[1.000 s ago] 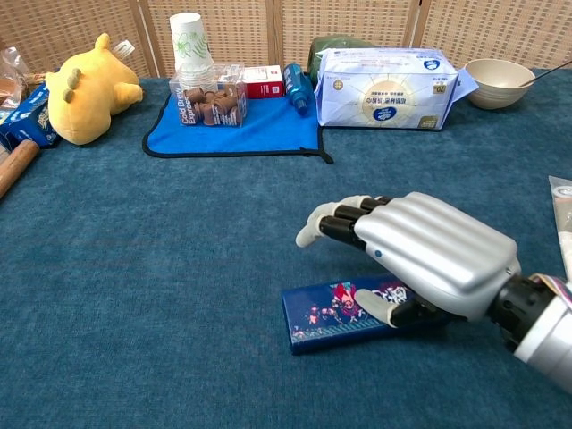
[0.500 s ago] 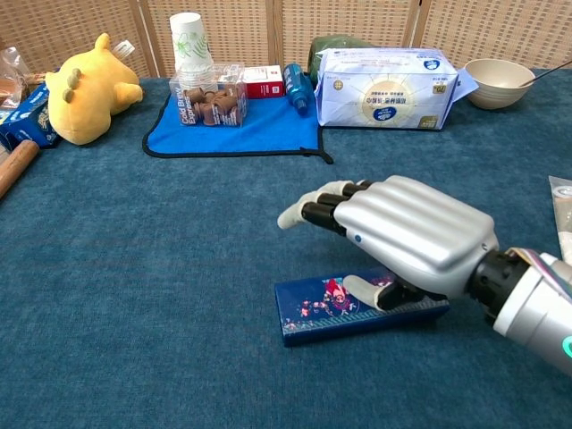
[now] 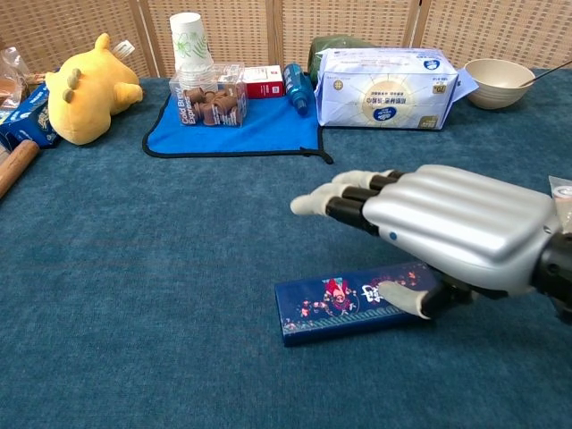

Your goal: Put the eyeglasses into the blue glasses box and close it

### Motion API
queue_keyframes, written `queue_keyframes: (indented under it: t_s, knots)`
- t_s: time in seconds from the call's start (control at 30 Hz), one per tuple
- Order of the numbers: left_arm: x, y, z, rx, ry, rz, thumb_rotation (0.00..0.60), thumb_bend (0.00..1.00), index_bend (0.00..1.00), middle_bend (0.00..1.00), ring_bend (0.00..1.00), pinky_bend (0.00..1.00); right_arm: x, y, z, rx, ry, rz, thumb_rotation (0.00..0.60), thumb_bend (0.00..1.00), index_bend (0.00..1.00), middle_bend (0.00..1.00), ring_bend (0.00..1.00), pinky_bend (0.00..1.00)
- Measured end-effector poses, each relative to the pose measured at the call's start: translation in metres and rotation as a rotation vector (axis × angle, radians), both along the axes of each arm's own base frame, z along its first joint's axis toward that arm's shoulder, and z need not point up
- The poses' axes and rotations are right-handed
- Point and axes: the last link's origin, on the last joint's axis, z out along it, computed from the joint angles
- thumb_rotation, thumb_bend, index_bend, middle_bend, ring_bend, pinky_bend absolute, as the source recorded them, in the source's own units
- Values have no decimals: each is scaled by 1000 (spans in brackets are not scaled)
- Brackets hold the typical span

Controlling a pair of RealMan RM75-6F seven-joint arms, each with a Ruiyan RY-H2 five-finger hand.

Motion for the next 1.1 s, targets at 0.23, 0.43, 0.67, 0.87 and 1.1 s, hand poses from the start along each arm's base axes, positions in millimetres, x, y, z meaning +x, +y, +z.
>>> queue_keyframes:
  t_s: [0.23, 0.43, 0.67, 0.87, 1.1]
  knots:
    - [2, -1, 1, -1, 5, 1, 600, 284, 0, 94, 0, 0, -6, 1, -2, 63, 93, -16, 600, 374, 0, 29, 0, 150]
    - [3, -2, -1, -5, 6, 3, 600, 284, 0, 94, 0, 0, -8, 1, -8, 99, 143, -33, 600, 374, 0, 23, 0, 150]
    - [3, -1, -2, -8, 6, 2, 600, 285, 0, 94, 0, 0, -10, 2, -14, 110, 150, -47, 600, 368, 0, 24, 0, 150]
    - [2, -2, -2, -6, 2, 6, 600, 284, 0, 94, 0, 0, -6, -3, -19, 119, 147, -48, 600, 355, 21, 95, 64, 200]
    - [-2, -4, -2, -5, 2, 18, 600, 284, 0, 94, 0, 0, 8, -16, -26, 154, 109, -63, 600, 333, 312, 325, 275, 364]
